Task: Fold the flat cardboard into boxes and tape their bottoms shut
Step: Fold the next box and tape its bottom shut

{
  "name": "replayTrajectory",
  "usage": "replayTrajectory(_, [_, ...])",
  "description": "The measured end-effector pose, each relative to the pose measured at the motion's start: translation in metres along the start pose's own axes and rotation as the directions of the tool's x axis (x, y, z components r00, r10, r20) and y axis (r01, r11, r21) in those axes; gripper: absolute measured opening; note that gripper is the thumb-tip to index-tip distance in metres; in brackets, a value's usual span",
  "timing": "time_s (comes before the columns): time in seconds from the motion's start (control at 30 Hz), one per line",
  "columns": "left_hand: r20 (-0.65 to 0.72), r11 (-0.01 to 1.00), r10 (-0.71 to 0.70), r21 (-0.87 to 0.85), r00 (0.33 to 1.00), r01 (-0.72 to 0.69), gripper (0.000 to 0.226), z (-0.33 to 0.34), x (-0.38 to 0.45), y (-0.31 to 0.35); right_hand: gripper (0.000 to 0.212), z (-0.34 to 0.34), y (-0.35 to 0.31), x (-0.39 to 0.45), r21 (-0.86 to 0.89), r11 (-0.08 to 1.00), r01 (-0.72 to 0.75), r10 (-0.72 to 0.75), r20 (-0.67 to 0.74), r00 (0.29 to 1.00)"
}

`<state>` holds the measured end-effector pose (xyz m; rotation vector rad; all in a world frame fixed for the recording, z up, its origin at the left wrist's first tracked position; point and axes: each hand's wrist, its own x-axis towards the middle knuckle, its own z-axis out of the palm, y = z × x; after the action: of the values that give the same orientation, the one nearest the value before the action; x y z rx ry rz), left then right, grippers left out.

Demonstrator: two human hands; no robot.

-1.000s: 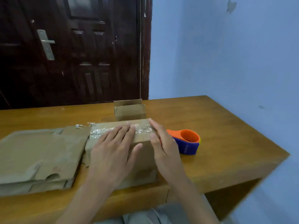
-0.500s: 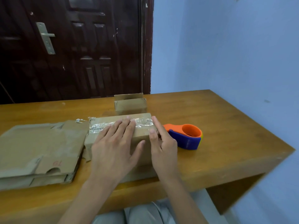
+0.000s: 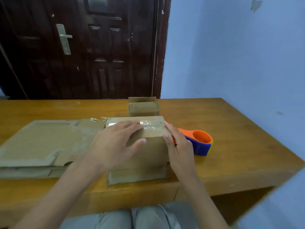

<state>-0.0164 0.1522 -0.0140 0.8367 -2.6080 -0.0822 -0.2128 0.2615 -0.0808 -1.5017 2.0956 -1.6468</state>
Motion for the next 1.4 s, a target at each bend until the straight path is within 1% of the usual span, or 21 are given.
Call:
replayTrajectory(0.03, [-0.009, 0.988, 0.01, -0.152, 1.0, -0.011, 0.067, -0.003, -0.002, -0.012, 0.055, 0.0, 0.0, -0.001, 0.011, 1.0, 0.002, -0.002, 0.0, 1.0])
replayTrajectory(0.07, [-0.064, 0.95, -0.017, -0.311, 0.998, -0.003, 0.055, -0.004, -0.006, -0.02, 0.057, 0.001, 0.0, -0.002, 0.023, 1.0, 0.0, 0.0, 0.0, 1.0])
replayTrajectory(0.1, [-0.116, 0.889, -0.102, -0.457, 0.988, 0.038, 0.045, 0.0, -0.011, -0.029, 0.059, 0.002, 0.0, -0.003, 0.036, 0.999, -0.006, 0.006, 0.001, 1.0])
replayTrajectory(0.13, [-0.131, 0.811, -0.212, -0.577, 0.968, 0.1, 0.044, 0.005, -0.017, -0.034, 0.062, 0.003, 0.0, -0.004, 0.044, 0.999, -0.018, 0.018, -0.002, 1.0])
replayTrajectory(0.17, [-0.12, 0.727, -0.314, -0.668, 0.942, 0.158, 0.05, 0.012, -0.022, -0.035, 0.063, 0.005, -0.001, -0.005, 0.049, 0.998, -0.031, 0.031, -0.007, 0.999])
replayTrajectory(0.23, [-0.075, 0.581, -0.442, -0.784, 0.894, 0.221, 0.056, 0.025, -0.027, -0.029, 0.061, 0.011, -0.006, -0.004, 0.076, 0.996, -0.055, 0.056, -0.016, 0.998])
replayTrajectory(0.33, [-0.021, 0.379, -0.585, -0.891, 0.81, 0.251, 0.055, 0.034, -0.023, -0.016, 0.046, 0.021, -0.012, -0.005, 0.134, 0.987, -0.086, 0.095, -0.066, 0.993])
replayTrajectory(0.37, [0.001, 0.332, -0.617, -0.906, 0.787, 0.261, 0.056, 0.036, -0.021, -0.014, 0.042, 0.024, -0.013, -0.006, 0.132, 0.988, -0.078, 0.091, -0.091, 0.992])
replayTrajectory(0.43, [0.013, 0.287, -0.653, -0.921, 0.757, 0.263, 0.062, 0.041, -0.021, -0.013, 0.04, 0.03, -0.012, -0.008, 0.122, 0.991, -0.053, 0.07, -0.144, 0.987])
replayTrajectory(0.5, [-0.002, 0.276, -0.687, -0.926, 0.727, 0.259, 0.06, 0.045, -0.024, -0.009, 0.044, 0.036, -0.01, -0.009, 0.138, 0.99, -0.03, 0.058, -0.204, 0.977])
replayTrajectory(0.57, [-0.069, 0.308, -0.731, -0.921, 0.679, 0.238, 0.053, 0.049, -0.026, -0.003, 0.047, 0.043, -0.01, -0.009, 0.161, 0.987, -0.016, 0.059, -0.264, 0.963])
replayTrajectory(0.6, [-0.12, 0.345, -0.744, -0.912, 0.657, 0.224, 0.052, 0.054, -0.026, 0.0, 0.048, 0.047, -0.01, -0.008, 0.168, 0.986, -0.011, 0.06, -0.293, 0.954])
replayTrajectory(0.67, [-0.224, 0.412, -0.769, -0.89, 0.599, 0.196, 0.063, 0.064, -0.023, 0.004, 0.047, 0.053, -0.008, -0.009, 0.177, 0.984, -0.009, 0.067, -0.326, 0.943])
replayTrajectory(0.73, [-0.301, 0.438, -0.797, -0.885, 0.523, 0.158, 0.076, 0.067, -0.02, 0.008, 0.045, 0.055, -0.006, -0.009, 0.18, 0.984, -0.013, 0.073, -0.328, 0.942])
replayTrajectory(0.77, [-0.324, 0.449, -0.8, -0.882, 0.505, 0.146, 0.075, 0.068, -0.021, 0.01, 0.045, 0.056, -0.005, -0.009, 0.173, 0.985, -0.014, 0.07, -0.325, 0.943])
replayTrajectory(0.87, [-0.405, 0.498, -0.794, -0.861, 0.453, 0.103, 0.054, 0.069, -0.023, 0.018, 0.045, 0.054, -0.004, -0.009, 0.143, 0.99, -0.01, 0.057, -0.332, 0.942])
replayTrajectory(0.93, [-0.43, 0.526, -0.777, -0.845, 0.459, 0.098, 0.052, 0.069, -0.026, 0.021, 0.045, 0.055, -0.006, -0.008, 0.146, 0.989, -0.007, 0.056, -0.33, 0.942])
replayTrajectory(1.03, [-0.435, 0.535, -0.77, -0.839, 0.467, 0.102, 0.056, 0.071, -0.03, 0.018, 0.052, 0.056, -0.007, -0.008, 0.171, 0.985, -0.019, 0.073, -0.319, 0.945])
replayTrajectory(1.17, [-0.432, 0.551, -0.774, -0.82, 0.464, 0.155, 0.059, 0.075, -0.031, 0.014, 0.053, 0.056, -0.007, -0.008, 0.187, 0.982, -0.014, 0.075, -0.323, 0.943])
replayTrajectory(1.27, [-0.4, 0.535, -0.767, -0.831, 0.501, 0.155, 0.059, 0.078, -0.032, 0.016, 0.051, 0.055, -0.005, -0.009, 0.194, 0.981, -0.019, 0.083, -0.327, 0.941])
replayTrajectory(1.4, [-0.339, 0.511, -0.766, -0.836, 0.547, 0.198, 0.056, 0.078, -0.034, 0.016, 0.047, 0.057, -0.004, -0.008, 0.178, 0.984, -0.01, 0.071, -0.345, 0.936])
